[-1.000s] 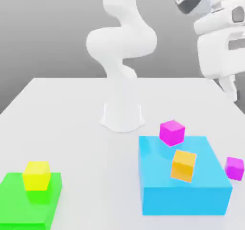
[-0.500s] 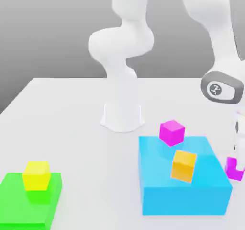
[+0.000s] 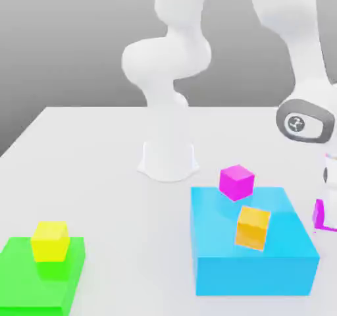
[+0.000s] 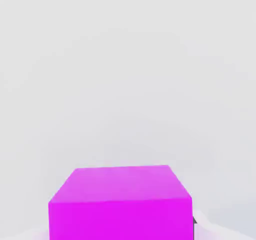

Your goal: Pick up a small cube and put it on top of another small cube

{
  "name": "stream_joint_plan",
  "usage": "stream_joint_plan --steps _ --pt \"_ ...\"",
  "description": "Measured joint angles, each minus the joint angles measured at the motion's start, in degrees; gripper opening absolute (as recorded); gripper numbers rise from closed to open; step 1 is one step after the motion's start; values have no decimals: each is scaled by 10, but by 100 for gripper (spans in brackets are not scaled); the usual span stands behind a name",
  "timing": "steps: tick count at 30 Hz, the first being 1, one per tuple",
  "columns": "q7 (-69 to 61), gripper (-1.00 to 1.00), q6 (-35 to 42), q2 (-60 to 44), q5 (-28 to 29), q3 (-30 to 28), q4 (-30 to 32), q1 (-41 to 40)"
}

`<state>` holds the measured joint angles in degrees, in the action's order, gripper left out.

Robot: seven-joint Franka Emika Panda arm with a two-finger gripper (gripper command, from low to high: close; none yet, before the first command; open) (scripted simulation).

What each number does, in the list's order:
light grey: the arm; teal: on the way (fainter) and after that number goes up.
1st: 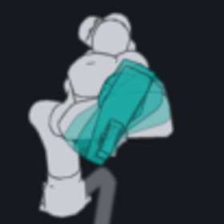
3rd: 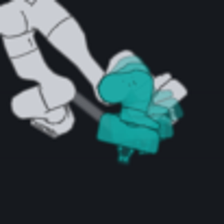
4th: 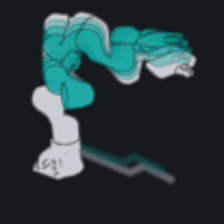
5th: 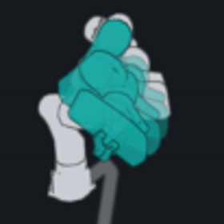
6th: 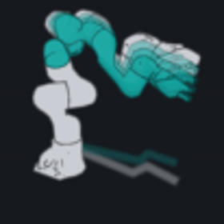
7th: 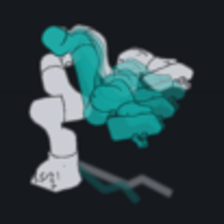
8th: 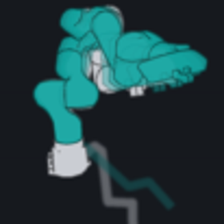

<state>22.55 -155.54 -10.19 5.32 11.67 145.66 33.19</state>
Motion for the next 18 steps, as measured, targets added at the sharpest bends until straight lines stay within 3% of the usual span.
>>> stream_joint_plan --steps 5,10,14,15,18 --pt "-171 -100 99 105 -49 -41 3 -76" --pt "-318 -100 196 204 -58 -98 6 -124" --pt "-343 -100 137 165 -57 -109 26 -132" --pt "-344 100 117 150 -56 -110 31 -133" --pt "-344 100 117 150 -56 -110 31 -133"
